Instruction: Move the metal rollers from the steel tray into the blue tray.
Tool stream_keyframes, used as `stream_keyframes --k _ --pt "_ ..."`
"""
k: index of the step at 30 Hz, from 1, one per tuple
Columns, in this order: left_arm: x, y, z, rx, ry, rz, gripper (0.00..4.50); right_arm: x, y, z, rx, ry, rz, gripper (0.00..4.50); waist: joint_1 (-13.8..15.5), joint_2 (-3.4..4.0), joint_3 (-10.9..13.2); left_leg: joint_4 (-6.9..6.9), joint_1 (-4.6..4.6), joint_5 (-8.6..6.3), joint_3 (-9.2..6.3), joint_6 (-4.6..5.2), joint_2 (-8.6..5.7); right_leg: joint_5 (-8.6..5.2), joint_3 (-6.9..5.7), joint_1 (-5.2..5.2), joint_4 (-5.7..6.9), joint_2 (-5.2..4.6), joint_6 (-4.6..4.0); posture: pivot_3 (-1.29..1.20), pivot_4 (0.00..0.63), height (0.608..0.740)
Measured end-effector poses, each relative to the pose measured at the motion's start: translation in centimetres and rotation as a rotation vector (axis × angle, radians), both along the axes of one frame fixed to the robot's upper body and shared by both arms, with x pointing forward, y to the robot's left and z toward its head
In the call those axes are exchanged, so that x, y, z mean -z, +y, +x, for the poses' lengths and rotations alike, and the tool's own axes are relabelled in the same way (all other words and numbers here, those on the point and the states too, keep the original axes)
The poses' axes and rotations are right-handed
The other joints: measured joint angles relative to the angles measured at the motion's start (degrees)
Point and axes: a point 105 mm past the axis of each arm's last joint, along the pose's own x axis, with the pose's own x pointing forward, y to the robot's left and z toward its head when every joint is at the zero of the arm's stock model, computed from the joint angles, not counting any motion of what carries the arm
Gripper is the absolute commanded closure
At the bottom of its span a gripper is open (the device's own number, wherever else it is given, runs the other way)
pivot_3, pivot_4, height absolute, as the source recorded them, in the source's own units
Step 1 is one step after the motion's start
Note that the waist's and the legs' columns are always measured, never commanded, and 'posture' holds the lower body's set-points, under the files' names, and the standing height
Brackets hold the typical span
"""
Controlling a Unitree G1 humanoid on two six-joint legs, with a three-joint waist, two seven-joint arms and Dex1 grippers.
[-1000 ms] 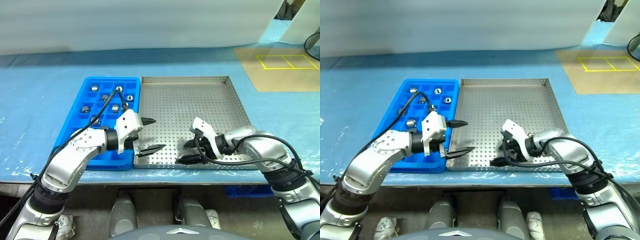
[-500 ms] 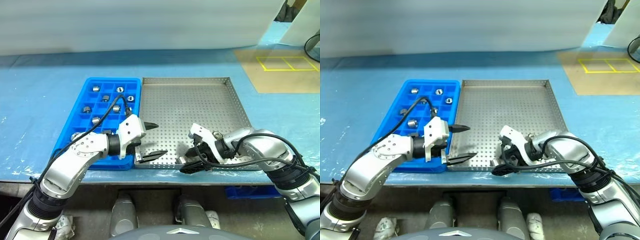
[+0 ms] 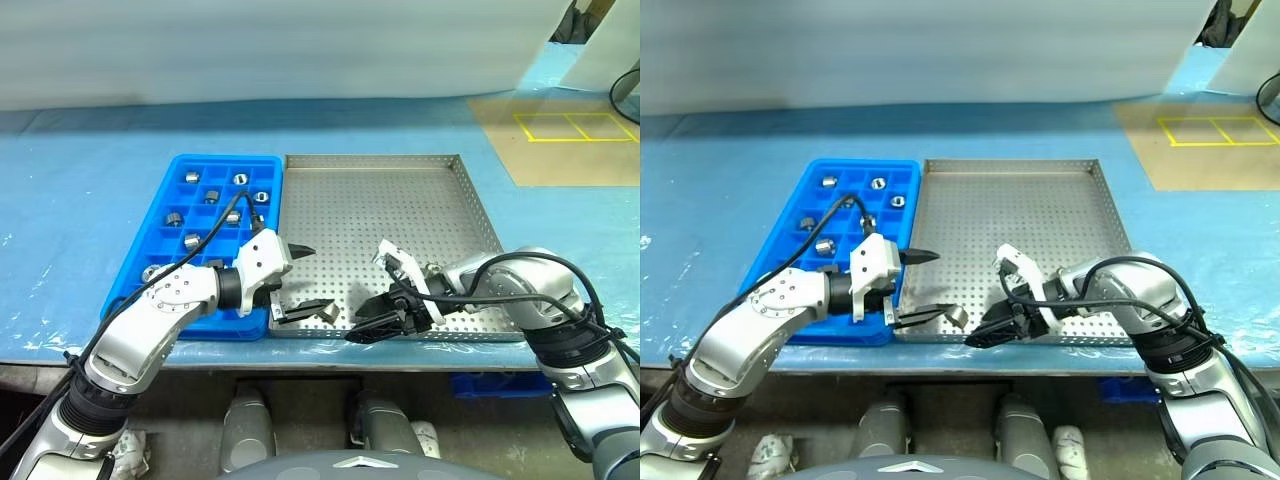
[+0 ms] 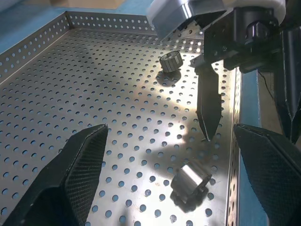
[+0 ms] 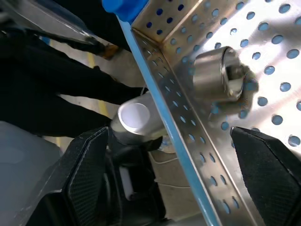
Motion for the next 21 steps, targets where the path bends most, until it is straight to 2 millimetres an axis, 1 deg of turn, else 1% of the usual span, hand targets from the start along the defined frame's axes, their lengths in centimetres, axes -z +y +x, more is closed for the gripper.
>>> stream_keyframes --k 2,5,8,11,13,14,17,21 --pt "0.1 -0.2 -0.1 0.004 0.002 0.0 0.0 0.1 -0.1 0.1 0.01 0.004 -0.003 0.2 0.1 0.0 0.0 0.0 0.0 0.0 0.0 0.0 0.0 0.0 0.0 0.0 0.0 -0.01 0.0 -0.06 0.15 0.74" --pt "0.4 -0.4 -0.2 0.005 0.007 0.002 0.0 0.3 0.0 1.1 0.045 -0.044 -0.018 0.2 0.1 0.0 0.0 0.01 0.01 0.0 0.0 -0.01 0.0 0.0 0.0 -0.01 0.01 0.0 0.0 -0.06 0.15 0.74" --pt "0.4 -0.4 -0.1 0.001 0.005 0.003 0.0 0.1 1.4 2.7 0.089 -0.12 0.007 0.2 -0.2 0.02 0.0 0.0 -0.01 0.03 0.0 -0.05 0.01 0.0 0.0 -0.09 0.07 0.01 0.0 -0.05 0.15 0.74" --pt "0.3 -0.1 0.0 -0.009 0.004 0.002 0.0 -0.3 2.1 4.0 0.115 -0.242 0.02 0.2 0.0 0.02 0.0 -0.01 -0.08 0.03 0.01 -0.05 0.0 0.0 -0.01 -0.11 0.04 0.0 0.0 -0.04 0.15 0.74" --pt "0.2 0.5 0.4 -0.05 -0.003 -0.003 0.0 -0.7 2.8 5.0 0.128 -0.362 0.035 0.2 0.0 0.02 0.0 -0.02 -0.1 0.03 0.01 -0.05 0.01 0.0 -0.02 -0.11 0.01 0.0 0.0 -0.04 0.15 0.74" --pt "0.2 0.8 0.6 -0.075 -0.01 0.0 0.0 -0.7 3.2 5.2 0.124 -0.405 0.047 0.2 0.0 0.02 0.0 -0.05 -0.11 0.02 0.0 -0.05 0.01 0.0 -0.03 -0.12 0.0 0.0 0.0 -0.04 0.15 0.74" --pt "0.4 2.0 1.3 -0.159 -0.013 0.003 0.0 -0.6 4.5 5.4 0.118 -0.478 0.084 0.2 0.0 0.02 0.0 -0.06 -0.12 0.02 0.0 -0.05 0.01 0.0 -0.04 -0.13 -0.04 0.0 0.0 -0.03 0.15 0.74" --pt "0.9 3.3 1.4 -0.219 0.022 -0.001 0.0 -0.4 5.8 5.7 0.106 -0.544 0.1 0.2 0.0 0.02 0.0 -0.09 -0.12 0.02 0.0 -0.04 0.01 0.0 -0.05 -0.13 -0.05 0.0 0.01 0.0 0.15 0.74"
